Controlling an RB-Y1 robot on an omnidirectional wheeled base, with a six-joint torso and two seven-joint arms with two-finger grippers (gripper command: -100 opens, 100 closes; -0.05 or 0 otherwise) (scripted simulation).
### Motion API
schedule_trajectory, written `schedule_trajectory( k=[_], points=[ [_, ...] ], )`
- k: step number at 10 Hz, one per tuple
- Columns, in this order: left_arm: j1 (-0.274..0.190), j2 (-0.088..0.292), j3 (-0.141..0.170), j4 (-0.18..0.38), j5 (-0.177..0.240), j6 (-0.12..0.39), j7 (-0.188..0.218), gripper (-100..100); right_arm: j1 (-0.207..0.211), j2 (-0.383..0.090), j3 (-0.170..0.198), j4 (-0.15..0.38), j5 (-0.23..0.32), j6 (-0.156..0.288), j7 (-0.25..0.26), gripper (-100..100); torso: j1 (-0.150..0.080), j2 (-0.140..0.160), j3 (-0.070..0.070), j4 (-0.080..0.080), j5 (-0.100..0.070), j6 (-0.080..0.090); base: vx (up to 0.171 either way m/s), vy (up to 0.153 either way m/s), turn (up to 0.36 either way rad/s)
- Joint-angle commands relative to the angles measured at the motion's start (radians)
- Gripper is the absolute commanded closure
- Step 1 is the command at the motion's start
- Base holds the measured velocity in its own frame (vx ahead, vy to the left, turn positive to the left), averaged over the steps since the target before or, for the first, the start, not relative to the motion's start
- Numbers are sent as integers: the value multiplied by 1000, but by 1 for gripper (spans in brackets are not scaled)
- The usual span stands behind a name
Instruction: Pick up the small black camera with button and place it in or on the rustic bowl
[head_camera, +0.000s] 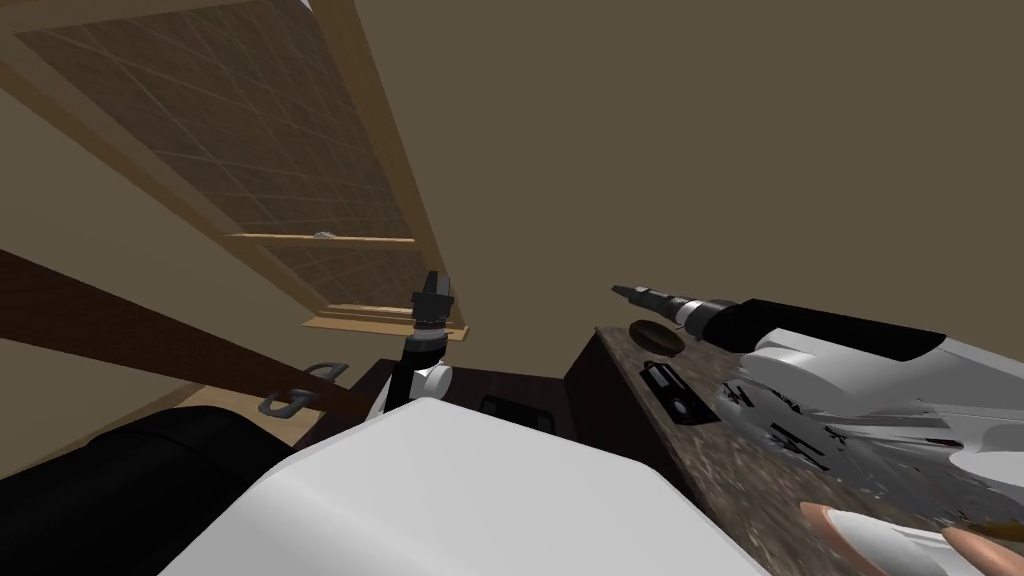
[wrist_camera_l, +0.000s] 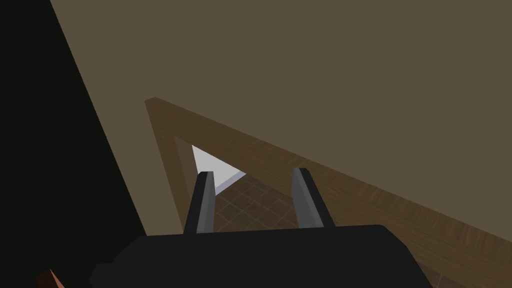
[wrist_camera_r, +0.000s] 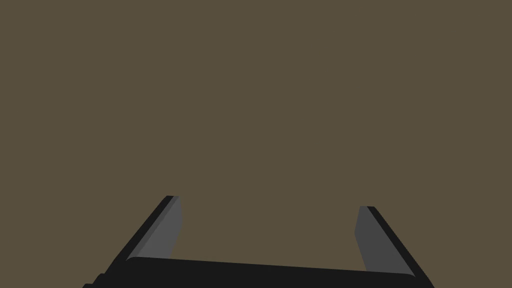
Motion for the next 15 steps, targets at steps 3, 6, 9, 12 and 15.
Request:
schedule_trajectory(
  k=[3,6,9,12,15],
  points=[
    [0,0,0,0,0,0,0,0,-2,-77,25,43,-91,109,98,-100,0,0,0,0,0,0,-7,-58,144],
    [0,0,0,0,0,0,0,0,3,-106,36,61,-129,191,153,-100,-1,0,0,0,0,0,-4,-54,93],
    [0,0,0,0,0,0,0,0,17,-156,63,98,-198,279,233,-100,0,0,0,0,0,0,1,-56,96],
    [0,0,0,0,0,0,0,0,25,-176,78,115,-230,351,277,-100,-1,0,0,0,0,0,-6,-57,67],
    [0,0,0,0,0,0,0,0,35,-192,93,132,-259,400,314,-100,0,0,0,0,0,0,-2,-40,42]
  ],
)
